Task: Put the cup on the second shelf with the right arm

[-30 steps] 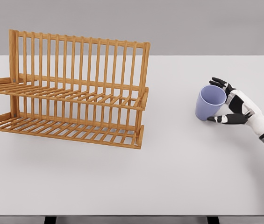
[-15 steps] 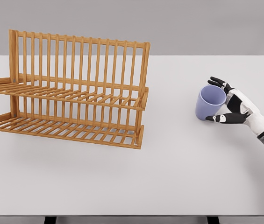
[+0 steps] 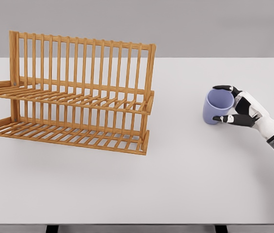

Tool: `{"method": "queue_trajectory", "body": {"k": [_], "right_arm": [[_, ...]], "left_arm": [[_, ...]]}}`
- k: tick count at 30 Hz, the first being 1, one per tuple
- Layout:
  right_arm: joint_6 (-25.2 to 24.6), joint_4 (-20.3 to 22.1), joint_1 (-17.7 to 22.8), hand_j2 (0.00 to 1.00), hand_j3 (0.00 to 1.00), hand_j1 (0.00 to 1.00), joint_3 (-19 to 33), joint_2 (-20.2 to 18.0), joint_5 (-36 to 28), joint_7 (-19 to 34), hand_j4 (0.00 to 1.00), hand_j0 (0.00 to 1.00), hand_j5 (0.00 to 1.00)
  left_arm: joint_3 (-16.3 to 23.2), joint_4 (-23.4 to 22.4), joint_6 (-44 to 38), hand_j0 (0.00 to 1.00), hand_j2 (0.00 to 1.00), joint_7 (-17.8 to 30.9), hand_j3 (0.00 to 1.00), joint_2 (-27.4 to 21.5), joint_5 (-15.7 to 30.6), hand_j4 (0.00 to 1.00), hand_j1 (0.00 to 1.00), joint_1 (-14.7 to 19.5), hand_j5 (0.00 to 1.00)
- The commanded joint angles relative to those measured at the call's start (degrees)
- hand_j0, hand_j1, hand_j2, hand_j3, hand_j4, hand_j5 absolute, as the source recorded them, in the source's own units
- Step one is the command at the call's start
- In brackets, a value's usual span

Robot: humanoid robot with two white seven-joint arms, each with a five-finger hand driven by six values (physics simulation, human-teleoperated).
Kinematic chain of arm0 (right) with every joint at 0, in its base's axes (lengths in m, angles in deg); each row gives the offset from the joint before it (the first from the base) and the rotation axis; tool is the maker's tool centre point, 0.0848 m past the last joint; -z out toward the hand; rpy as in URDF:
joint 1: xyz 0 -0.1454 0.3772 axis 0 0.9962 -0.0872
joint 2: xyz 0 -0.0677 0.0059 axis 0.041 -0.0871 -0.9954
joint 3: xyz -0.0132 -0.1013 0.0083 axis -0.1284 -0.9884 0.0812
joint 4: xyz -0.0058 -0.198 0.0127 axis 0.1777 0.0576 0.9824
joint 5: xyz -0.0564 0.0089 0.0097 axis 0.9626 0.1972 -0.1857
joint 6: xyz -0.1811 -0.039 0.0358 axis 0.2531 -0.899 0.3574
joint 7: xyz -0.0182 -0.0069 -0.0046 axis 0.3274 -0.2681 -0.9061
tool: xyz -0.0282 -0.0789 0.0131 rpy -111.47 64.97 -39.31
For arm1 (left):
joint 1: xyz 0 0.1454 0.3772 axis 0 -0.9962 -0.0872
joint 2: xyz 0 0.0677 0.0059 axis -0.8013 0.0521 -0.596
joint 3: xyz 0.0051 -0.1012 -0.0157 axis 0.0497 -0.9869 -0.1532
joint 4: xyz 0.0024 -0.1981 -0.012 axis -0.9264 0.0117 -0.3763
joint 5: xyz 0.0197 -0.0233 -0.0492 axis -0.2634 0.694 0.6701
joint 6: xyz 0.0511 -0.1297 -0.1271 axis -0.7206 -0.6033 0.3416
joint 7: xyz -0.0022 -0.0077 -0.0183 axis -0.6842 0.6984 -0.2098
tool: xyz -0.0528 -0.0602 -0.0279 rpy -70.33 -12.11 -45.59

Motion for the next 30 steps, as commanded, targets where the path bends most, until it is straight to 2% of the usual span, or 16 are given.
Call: {"method": "queue_trajectory", "body": {"k": [1, 7, 20, 30], "right_arm": [[0.1, 0.4, 0.0, 0.70, 0.70, 0.70, 0.1, -0.1, -0.3, 0.0, 0.70, 0.70, 0.70], [0.6, 2.3, -0.4, 0.70, 0.70, 0.70, 0.4, 0.1, 0.1, 0.0, 0.70, 0.70, 0.70], [1.3, 10.4, -0.8, 0.70, 0.70, 0.70, 1.3, 0.3, -0.1, 0.0, 0.70, 0.70, 0.70], [1.1, 14.9, -1.0, 0.70, 0.70, 0.70, 2.7, 0.3, -0.5, 0.0, 0.70, 0.70, 0.70]], "left_arm": [[0.0, 0.0, 0.0, 1.00, 1.00, 0.0, 1.00, 0.0, 0.0, 1.00, 1.00, 0.0, 1.00], [0.0, 0.0, 0.0, 1.00, 1.00, 0.0, 1.00, 0.0, 0.0, 1.00, 1.00, 0.0, 1.00], [0.0, 0.0, 0.0, 1.00, 1.00, 0.0, 1.00, 0.0, 0.0, 1.00, 1.00, 0.0, 1.00], [0.0, 0.0, 0.0, 1.00, 1.00, 0.0, 1.00, 0.0, 0.0, 1.00, 1.00, 0.0, 1.00]]}}
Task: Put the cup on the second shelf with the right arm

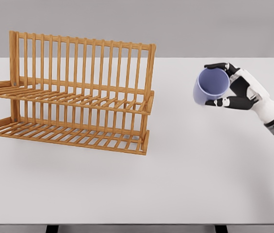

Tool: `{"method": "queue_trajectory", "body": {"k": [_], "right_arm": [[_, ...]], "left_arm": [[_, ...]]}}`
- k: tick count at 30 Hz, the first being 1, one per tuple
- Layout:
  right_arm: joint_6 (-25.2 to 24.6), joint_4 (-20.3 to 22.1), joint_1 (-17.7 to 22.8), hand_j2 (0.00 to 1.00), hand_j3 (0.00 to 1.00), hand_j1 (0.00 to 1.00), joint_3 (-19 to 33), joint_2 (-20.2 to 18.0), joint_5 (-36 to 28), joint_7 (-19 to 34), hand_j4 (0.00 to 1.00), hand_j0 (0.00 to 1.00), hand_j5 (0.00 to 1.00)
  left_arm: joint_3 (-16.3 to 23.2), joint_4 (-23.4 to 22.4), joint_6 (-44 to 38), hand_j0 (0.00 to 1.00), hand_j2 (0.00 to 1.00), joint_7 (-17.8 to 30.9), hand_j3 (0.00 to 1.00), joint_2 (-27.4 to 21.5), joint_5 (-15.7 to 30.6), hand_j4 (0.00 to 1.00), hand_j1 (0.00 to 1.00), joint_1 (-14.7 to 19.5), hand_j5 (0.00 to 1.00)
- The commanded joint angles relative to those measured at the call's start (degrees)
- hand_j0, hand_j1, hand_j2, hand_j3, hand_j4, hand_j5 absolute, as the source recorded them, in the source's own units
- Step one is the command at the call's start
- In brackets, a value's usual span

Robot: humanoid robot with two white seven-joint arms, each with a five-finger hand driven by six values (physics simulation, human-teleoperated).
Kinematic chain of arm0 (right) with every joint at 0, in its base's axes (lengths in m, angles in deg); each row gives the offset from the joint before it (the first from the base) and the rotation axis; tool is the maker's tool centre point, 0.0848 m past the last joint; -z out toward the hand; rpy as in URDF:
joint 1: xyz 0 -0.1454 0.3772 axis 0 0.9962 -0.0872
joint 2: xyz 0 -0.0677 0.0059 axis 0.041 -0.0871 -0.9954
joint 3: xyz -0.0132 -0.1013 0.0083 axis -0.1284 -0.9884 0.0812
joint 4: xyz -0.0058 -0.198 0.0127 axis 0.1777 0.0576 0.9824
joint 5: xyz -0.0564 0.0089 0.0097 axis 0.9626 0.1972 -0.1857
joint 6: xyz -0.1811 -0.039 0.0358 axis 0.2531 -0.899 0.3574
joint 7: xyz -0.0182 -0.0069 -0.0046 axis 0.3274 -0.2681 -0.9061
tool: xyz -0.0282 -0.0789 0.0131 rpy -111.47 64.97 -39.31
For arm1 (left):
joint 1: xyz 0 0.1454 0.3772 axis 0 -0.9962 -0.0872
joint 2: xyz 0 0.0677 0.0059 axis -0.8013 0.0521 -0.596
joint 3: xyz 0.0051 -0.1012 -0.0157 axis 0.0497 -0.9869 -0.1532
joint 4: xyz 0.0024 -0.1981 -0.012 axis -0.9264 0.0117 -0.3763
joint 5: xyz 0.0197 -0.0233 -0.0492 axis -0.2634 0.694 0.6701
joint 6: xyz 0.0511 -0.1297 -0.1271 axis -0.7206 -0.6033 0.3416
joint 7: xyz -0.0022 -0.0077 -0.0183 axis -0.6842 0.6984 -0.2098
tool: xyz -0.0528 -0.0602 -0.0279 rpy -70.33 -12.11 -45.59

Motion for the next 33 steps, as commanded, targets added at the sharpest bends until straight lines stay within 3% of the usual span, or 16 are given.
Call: {"method": "queue_trajectory", "body": {"k": [1, 15, 26, 33], "right_arm": [[-0.1, 1.6, 0.0, 0.70, 0.70, 0.70, 0.3, 0.0, -0.5, 0.0, 0.70, 0.70, 0.70], [-0.2, 5.1, -2.4, 0.70, 0.70, 0.70, 0.1, 2.8, -0.4, 0.0, 0.70, 0.70, 0.70], [-0.8, 7.6, -4.0, 0.70, 0.70, 0.70, -1.5, 8.0, -0.1, 0.0, 0.70, 0.70, 0.70], [-0.9, 7.7, -7.7, 0.70, 0.70, 0.70, -4.4, 10.5, 0.2, 0.0, 0.70, 0.70, 0.70]], "left_arm": [[0.0, 0.0, 0.0, 1.00, 1.00, 0.0, 1.00, 0.0, 0.0, 1.00, 1.00, 0.0, 1.00], [0.0, 0.0, -0.1, 1.00, 1.00, 0.0, 1.00, 0.0, 0.0, 1.00, 1.00, 0.0, 1.00], [0.0, 0.0, 0.0, 1.00, 1.00, 0.0, 1.00, 0.0, 0.0, 1.00, 1.00, 0.0, 1.00], [0.0, 0.0, -0.1, 1.00, 1.00, 0.0, 1.00, 0.0, 0.0, 1.00, 1.00, 0.0, 1.00]]}}
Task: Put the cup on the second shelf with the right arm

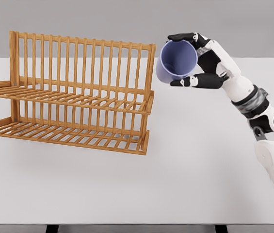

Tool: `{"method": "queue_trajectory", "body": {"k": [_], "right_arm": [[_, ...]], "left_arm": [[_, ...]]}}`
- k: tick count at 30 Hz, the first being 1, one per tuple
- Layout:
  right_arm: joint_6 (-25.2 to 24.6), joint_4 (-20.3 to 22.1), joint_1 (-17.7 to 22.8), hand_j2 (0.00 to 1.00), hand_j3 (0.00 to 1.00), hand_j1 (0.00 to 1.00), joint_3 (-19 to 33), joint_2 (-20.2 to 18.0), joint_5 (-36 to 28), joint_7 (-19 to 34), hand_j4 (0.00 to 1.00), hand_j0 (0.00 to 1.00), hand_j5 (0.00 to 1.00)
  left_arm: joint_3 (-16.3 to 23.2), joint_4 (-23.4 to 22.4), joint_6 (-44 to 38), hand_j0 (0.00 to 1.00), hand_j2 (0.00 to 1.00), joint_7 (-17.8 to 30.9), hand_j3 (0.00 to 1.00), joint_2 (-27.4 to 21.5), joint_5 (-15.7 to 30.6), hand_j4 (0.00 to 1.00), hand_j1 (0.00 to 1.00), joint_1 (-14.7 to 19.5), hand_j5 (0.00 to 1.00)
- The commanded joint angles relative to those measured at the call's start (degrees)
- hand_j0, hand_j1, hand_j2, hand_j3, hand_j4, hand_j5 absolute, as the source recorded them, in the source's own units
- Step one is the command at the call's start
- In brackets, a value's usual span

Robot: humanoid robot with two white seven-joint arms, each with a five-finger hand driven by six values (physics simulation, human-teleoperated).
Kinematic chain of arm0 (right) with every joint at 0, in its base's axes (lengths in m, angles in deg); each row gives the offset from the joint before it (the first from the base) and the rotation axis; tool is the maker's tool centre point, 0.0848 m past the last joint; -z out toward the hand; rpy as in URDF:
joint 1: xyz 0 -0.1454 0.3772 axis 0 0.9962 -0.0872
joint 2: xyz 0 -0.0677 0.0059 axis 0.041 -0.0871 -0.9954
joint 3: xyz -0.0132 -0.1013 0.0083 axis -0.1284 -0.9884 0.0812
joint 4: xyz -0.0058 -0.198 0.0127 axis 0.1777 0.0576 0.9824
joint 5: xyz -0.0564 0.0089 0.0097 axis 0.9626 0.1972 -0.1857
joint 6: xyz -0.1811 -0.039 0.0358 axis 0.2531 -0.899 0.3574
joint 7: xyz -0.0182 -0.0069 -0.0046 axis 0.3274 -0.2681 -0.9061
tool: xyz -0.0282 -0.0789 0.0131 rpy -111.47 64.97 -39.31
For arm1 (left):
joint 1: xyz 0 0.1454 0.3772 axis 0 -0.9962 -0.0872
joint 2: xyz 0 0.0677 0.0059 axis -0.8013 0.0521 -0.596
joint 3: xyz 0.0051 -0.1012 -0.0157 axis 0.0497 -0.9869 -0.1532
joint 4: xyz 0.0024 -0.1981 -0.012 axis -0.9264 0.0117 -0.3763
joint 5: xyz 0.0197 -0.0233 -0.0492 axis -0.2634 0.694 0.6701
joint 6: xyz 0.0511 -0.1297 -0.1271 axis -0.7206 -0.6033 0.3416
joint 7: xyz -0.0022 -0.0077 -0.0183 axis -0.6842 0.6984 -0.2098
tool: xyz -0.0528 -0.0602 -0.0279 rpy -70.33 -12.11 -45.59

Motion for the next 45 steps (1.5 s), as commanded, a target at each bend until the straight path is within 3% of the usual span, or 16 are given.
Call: {"method": "queue_trajectory", "body": {"k": [1, 8, 12, 23, 34, 45], "right_arm": [[-0.1, 0.2, 0.0, 0.70, 0.70, 0.70, -1.2, 1.0, -0.3, 0.0, 0.70, 0.70, 0.70], [-0.3, 0.2, -1.1, 0.70, 0.70, 0.70, -3.1, 2.8, 0.2, 0.0, 0.70, 0.70, 0.70], [-2.8, 0.8, -2.8, 0.70, 0.70, 0.70, -3.2, 3.8, 3.9, 0.0, 0.70, 0.70, 0.70], [-4.2, 3.7, -4.0, 0.69, 0.69, 0.69, -4.8, 4.0, 7.7, 0.0, 0.69, 0.69, 0.69], [-6.8, 8.2, -3.9, 0.69, 0.69, 0.69, -6.1, 6.5, 11.2, 0.0, 0.69, 0.69, 0.69], [-7.5, 8.4, -3.3, 0.69, 0.69, 0.69, -6.9, 6.8, 12.5, 0.0, 0.69, 0.69, 0.69]], "left_arm": [[0.0, 0.0, 0.0, 1.00, 1.00, 0.0, 1.00, 0.0, 0.0, 1.00, 1.00, 0.0, 1.00], [0.0, 0.0, 0.0, 1.00, 1.00, 0.0, 1.00, 0.0, 0.0, 1.00, 1.00, 0.0, 1.00], [0.0, 0.0, 0.0, 1.00, 1.00, 0.0, 1.00, 0.0, 0.0, 1.00, 1.00, 0.0, 1.00], [0.0, 0.0, 0.0, 1.00, 1.00, 0.0, 1.00, 0.0, 0.0, 1.00, 1.00, 0.0, 1.00], [0.0, 0.0, 0.0, 1.00, 1.00, 0.0, 1.00, 0.0, 0.0, 1.00, 1.00, 0.0, 1.00], [0.0, 0.0, 0.0, 1.00, 1.00, 0.0, 1.00, 0.0, 0.0, 1.00, 1.00, 0.0, 1.00]]}}
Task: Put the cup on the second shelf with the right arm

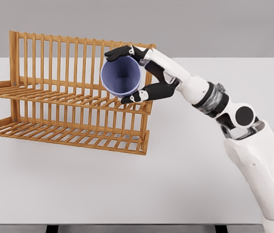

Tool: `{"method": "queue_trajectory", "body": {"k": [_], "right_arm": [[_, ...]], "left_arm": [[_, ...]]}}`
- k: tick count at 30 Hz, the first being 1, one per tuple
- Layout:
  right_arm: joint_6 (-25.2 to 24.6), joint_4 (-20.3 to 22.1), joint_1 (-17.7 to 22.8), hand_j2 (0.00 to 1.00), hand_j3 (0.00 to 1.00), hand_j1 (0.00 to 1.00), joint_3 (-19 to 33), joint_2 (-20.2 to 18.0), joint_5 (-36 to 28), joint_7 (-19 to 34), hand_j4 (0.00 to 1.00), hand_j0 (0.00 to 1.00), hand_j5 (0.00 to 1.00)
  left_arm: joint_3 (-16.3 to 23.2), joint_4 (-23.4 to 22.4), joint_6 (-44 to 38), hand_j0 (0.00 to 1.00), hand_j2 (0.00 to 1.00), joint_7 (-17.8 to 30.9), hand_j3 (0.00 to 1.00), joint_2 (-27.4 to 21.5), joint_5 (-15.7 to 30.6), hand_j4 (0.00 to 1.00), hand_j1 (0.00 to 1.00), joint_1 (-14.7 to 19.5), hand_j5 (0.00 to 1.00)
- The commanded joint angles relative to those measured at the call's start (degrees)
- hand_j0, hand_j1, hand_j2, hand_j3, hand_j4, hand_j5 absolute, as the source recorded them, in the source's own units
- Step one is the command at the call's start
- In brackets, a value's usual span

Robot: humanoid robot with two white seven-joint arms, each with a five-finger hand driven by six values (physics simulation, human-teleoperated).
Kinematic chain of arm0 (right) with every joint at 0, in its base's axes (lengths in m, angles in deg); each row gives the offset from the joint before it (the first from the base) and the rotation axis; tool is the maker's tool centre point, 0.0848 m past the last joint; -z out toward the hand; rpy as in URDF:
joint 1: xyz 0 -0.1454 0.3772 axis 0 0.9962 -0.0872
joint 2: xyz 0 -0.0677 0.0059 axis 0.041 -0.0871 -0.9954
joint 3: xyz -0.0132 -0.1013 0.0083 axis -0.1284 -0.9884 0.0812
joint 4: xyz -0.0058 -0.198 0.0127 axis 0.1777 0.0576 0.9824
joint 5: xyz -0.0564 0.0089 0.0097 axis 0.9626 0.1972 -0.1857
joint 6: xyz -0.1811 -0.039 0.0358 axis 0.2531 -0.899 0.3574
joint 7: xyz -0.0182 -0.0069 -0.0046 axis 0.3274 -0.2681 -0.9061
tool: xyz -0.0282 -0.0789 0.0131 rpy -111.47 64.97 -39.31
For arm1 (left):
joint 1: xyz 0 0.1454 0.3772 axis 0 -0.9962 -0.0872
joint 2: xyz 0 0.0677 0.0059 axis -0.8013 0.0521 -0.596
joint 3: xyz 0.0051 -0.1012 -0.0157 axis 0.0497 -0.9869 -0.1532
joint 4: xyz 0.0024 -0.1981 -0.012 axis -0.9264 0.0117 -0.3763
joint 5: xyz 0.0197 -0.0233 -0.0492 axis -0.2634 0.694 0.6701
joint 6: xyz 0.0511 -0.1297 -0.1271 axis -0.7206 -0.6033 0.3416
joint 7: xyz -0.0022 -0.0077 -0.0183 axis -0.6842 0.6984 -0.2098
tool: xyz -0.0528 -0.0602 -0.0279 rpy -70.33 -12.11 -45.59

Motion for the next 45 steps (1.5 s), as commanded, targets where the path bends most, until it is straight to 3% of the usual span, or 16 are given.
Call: {"method": "queue_trajectory", "body": {"k": [1, 6, 15, 16, 19, 21, 40, 45], "right_arm": [[0.0, 0.1, 0.0, 0.69, 0.69, 0.69, -0.1, 0.0, -0.1, 0.0, 0.69, 0.69, 0.69], [0.0, 0.1, -0.2, 0.69, 0.69, 0.69, -1.7, 1.8, 1.3, 0.0, 0.69, 0.69, 0.69], [0.5, 0.1, 0.3, 0.71, 0.71, 0.71, -1.7, 1.6, 1.6, 0.0, 0.71, 0.71, 0.71], [0.7, 0.1, 0.4, 0.72, 0.72, 0.72, -1.7, 1.6, 1.6, 0.0, 0.72, 0.72, 0.72], [1.5, 0.1, 0.4, 0.97, 0.97, 0.97, -1.7, 1.5, 1.6, 0.0, 0.97, 0.97, 0.97], [1.6, 0.1, 0.4, 0.99, 0.99, 0.99, -1.6, 1.5, 1.6, 0.0, 0.99, 0.99, 0.99], [1.6, 2.2, 0.1, 1.00, 1.00, 1.00, -1.5, 1.0, 1.5, 0.0, 1.00, 1.00, 1.00], [1.5, 4.5, 0.3, 1.00, 1.00, 1.00, -1.1, -1.6, 0.8, 0.0, 1.00, 1.00, 1.00]], "left_arm": [[0.0, 0.0, -0.1, 1.00, 1.00, 0.0, 1.00, 0.0, 0.0, 1.00, 1.00, 0.0, 1.00], [0.0, 0.0, 0.0, 1.00, 1.00, 0.0, 1.00, 0.0, 0.0, 1.00, 1.00, 0.0, 1.00], [0.0, 0.0, -0.1, 1.00, 1.00, -0.1, 1.00, 0.0, 0.0, 1.00, 1.00, 0.0, 1.00], [0.0, 0.0, 0.0, 1.00, 1.00, 0.0, 1.00, 0.0, 0.0, 1.00, 1.00, 0.0, 1.00], [0.0, 0.0, -0.1, 1.00, 1.00, 0.0, 1.00, 0.0, 0.0, 1.00, 1.00, 0.0, 1.00], [0.0, 0.0, -0.1, 1.00, 1.00, 0.0, 1.00, 0.0, 0.0, 1.00, 1.00, 0.0, 1.00], [0.0, 0.0, -0.1, 1.00, 1.00, -0.1, 1.00, 0.0, 0.0, 1.00, 1.00, 0.0, 1.00], [0.0, 0.0, 0.0, 1.00, 1.00, 0.0, 1.00, 0.0, 0.0, 1.00, 1.00, 0.0, 1.00]]}}
